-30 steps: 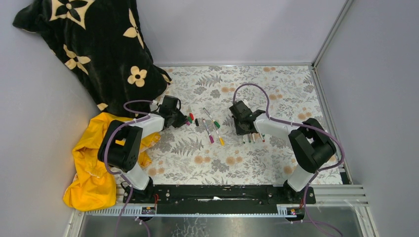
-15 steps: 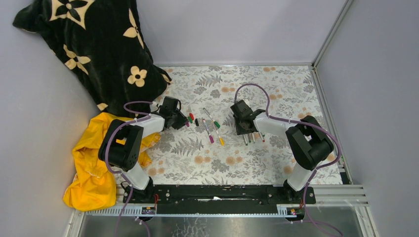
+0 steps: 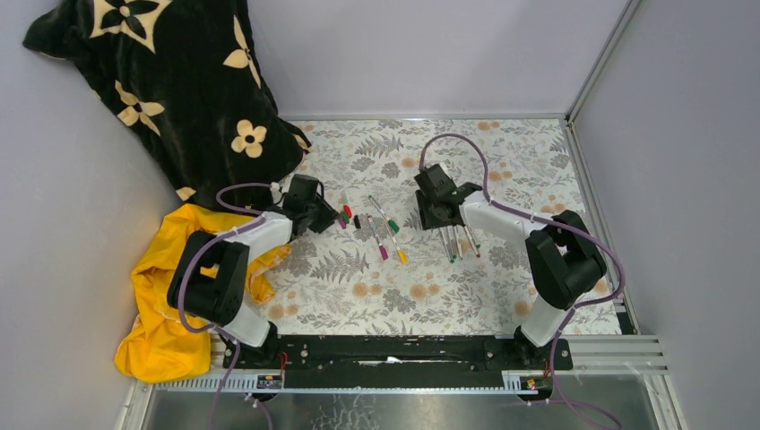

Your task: Open the pen caps

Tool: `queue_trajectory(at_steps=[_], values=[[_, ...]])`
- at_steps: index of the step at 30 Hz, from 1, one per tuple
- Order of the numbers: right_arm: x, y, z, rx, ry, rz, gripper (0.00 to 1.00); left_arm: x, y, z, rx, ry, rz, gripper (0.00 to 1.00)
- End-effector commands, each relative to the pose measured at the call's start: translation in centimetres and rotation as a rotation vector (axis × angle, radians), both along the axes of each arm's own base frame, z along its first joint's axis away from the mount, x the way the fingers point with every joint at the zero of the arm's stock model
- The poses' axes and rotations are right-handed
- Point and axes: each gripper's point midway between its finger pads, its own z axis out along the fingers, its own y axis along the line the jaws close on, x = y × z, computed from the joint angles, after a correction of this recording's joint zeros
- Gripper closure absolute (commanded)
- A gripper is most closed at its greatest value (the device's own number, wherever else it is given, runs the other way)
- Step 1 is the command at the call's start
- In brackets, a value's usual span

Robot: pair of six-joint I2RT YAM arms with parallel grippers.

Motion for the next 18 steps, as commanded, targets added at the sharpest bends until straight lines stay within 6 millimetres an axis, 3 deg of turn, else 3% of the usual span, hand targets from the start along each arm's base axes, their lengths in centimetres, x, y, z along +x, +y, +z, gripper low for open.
queue_trajectory(at_steps=[1, 5, 11, 14, 18], values=[[2.5, 1.7, 5.5, 0.033, -0.109, 0.042, 0.48, 0.4, 0.0, 2.5, -0.025, -0.067, 0.017, 0.64], [3.7, 4.9, 6.3, 0.047, -0.092, 0.145, 0.44, 0.3, -0.5, 4.4, -0.071, -0.11, 0.004, 0.62], [6.6, 10.1, 6.3, 0.072, -0.069, 0.26, 0.39, -0.2, -1.4, 6.3, -0.128, -0.154, -0.031, 0.48], [7.7, 11.6, 5.7, 0.085, -0.052, 0.277, 0.37, -0.5, -1.7, 7.2, -0.154, -0.18, -0.051, 0.38], [8.4, 13.3, 4.3, 0.096, -0.018, 0.304, 0.34, -0.8, -2.0, 8.4, -0.175, -0.206, -0.071, 0.35]])
